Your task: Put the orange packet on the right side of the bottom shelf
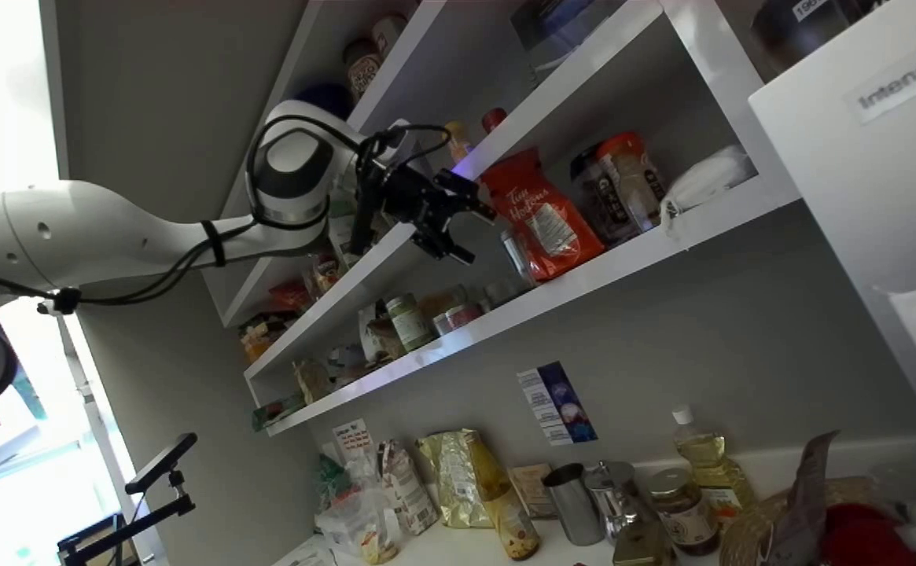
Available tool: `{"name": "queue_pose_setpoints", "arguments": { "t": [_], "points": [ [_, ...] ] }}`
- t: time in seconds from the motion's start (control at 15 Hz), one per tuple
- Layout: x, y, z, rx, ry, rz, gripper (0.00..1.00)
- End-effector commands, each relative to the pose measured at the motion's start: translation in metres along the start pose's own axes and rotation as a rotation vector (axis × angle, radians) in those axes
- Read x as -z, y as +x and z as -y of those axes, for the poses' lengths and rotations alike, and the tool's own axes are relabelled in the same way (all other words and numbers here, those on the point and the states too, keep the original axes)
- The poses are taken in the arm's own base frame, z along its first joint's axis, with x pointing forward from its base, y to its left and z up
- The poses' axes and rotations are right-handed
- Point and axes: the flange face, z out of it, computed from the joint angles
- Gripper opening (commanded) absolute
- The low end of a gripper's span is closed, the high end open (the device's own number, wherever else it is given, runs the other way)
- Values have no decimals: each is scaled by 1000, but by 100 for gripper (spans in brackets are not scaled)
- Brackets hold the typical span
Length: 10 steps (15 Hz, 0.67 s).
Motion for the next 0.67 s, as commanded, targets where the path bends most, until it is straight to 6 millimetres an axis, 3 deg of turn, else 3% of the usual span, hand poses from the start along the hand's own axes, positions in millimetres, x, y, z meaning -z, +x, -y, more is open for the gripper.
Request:
{"name": "queue_pose_setpoints", "arguments": {
  "t": [0.0,0.33,0.6],
  "points": [
    [25,-50,22,-41,62,89,100],
    [22,-106,53,-173,108,151,100],
    [10,-150,101,-235,128,141,100]
  ]
}}
